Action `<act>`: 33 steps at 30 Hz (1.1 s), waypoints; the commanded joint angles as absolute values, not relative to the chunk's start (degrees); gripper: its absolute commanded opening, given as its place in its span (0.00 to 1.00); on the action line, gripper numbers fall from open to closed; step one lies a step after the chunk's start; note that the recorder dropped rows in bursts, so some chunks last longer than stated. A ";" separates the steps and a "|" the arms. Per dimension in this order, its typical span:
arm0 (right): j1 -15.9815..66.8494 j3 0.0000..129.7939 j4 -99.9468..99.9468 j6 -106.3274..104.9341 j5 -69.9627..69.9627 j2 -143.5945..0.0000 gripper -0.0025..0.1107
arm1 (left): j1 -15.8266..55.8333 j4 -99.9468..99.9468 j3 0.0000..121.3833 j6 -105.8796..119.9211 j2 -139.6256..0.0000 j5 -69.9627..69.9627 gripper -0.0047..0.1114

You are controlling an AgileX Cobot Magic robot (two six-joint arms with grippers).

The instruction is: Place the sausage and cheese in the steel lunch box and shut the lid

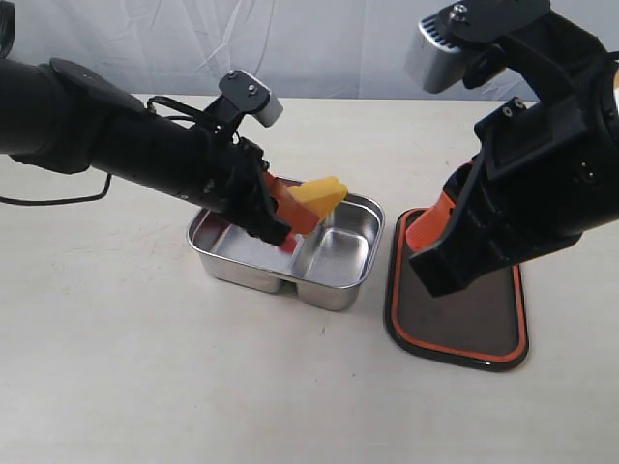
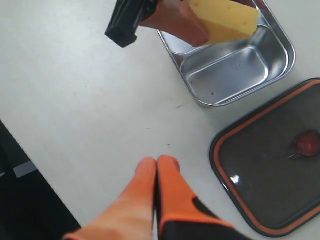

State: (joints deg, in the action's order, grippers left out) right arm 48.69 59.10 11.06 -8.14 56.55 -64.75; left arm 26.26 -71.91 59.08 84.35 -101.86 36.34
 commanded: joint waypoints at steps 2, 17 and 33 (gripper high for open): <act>48.73 59.14 10.44 -7.80 56.52 -64.25 0.01 | 26.53 -75.21 60.64 85.02 -106.16 37.79 0.04; 48.73 59.14 10.44 -7.51 56.75 -64.25 0.01 | 26.53 -78.72 62.30 87.22 -110.17 40.16 0.52; 48.73 59.14 -12.35 17.54 65.22 -64.25 0.01 | 26.20 -64.12 62.15 73.65 -106.26 40.12 0.04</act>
